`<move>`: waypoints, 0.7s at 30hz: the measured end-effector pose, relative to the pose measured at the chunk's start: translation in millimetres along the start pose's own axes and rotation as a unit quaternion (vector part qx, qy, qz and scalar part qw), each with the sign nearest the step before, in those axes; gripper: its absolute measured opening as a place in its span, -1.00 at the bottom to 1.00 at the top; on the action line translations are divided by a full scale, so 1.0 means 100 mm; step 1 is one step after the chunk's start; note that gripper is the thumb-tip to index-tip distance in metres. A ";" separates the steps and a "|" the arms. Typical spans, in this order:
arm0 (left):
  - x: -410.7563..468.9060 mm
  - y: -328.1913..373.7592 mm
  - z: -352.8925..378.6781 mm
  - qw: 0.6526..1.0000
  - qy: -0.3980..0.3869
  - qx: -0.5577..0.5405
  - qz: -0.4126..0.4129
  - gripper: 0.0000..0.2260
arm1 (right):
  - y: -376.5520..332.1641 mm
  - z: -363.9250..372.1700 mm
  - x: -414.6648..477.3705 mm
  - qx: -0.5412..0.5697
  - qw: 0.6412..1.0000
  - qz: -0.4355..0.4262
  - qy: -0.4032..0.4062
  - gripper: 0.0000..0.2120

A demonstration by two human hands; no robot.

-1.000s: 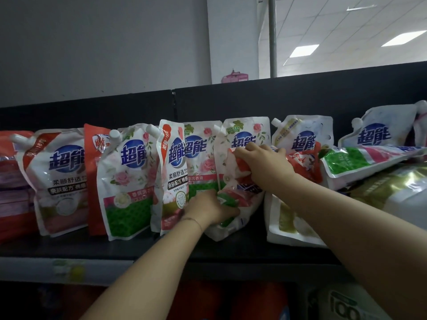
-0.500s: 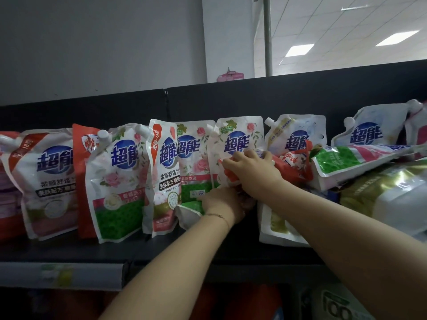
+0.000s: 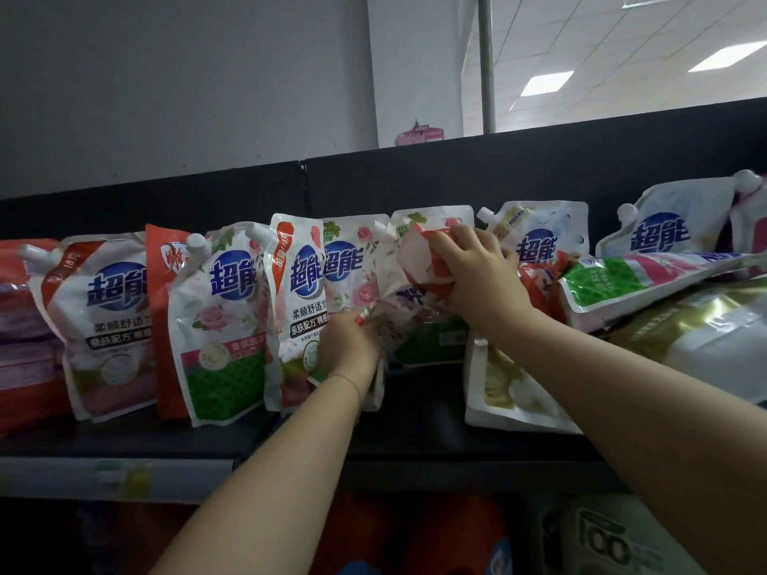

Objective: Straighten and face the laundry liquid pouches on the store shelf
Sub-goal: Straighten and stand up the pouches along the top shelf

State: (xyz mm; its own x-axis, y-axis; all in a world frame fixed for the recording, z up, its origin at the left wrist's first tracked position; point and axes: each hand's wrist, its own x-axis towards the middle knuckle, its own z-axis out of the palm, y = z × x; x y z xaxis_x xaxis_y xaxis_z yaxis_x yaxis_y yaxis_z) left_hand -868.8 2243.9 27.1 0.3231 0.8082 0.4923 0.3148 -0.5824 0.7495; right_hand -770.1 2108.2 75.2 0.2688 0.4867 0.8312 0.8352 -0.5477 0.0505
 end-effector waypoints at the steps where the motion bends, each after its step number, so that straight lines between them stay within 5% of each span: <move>1: -0.02 0.00 0.00 1.000 0.008 -0.022 -0.010 -0.75 | 0.00 0.01 -0.01 0.002 1.000 0.002 0.010 -0.31; 9: 0.01 -0.06 -0.03 0.962 0.086 -0.232 -0.111 -0.79 | 0.07 -0.07 -0.04 0.101 0.992 0.039 0.066 -0.42; 21: 0.16 -0.34 -0.09 0.868 0.042 -0.447 -0.214 -0.61 | -0.16 -0.01 -0.20 0.004 0.987 -0.105 -0.125 -0.36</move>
State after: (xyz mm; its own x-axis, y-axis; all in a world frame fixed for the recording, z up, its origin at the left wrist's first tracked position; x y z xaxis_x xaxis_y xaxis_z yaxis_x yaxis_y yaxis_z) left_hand -882.5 2277.5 13.2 0.2698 0.9591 0.0862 -0.4396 0.0430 0.8972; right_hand -789.0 2106.2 58.2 0.1987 0.7414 0.6409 0.8886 -0.4121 0.2012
